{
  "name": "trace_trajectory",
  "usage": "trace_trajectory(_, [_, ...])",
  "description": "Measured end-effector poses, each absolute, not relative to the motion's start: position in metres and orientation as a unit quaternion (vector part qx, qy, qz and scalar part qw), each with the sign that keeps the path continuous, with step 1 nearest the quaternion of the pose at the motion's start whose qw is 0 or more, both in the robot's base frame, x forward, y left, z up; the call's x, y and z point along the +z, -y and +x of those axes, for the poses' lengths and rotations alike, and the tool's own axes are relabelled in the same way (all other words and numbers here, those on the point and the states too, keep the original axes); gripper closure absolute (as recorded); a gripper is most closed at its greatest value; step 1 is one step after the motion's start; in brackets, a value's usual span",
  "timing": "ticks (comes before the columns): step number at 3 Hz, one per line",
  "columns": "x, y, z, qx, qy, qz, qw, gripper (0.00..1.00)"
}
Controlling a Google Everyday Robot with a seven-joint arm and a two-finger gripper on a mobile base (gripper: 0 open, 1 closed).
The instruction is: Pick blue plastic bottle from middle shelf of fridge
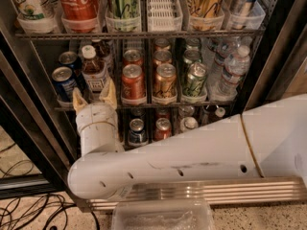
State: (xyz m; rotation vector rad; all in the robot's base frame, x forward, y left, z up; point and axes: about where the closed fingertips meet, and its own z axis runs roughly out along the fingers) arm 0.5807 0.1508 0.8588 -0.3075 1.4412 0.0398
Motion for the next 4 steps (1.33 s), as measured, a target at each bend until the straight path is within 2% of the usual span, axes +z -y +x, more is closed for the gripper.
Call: trace_trajectory(4, [0.856, -0.139, 0.602, -0.007, -0.662, -0.116, 0.741, 0.33])
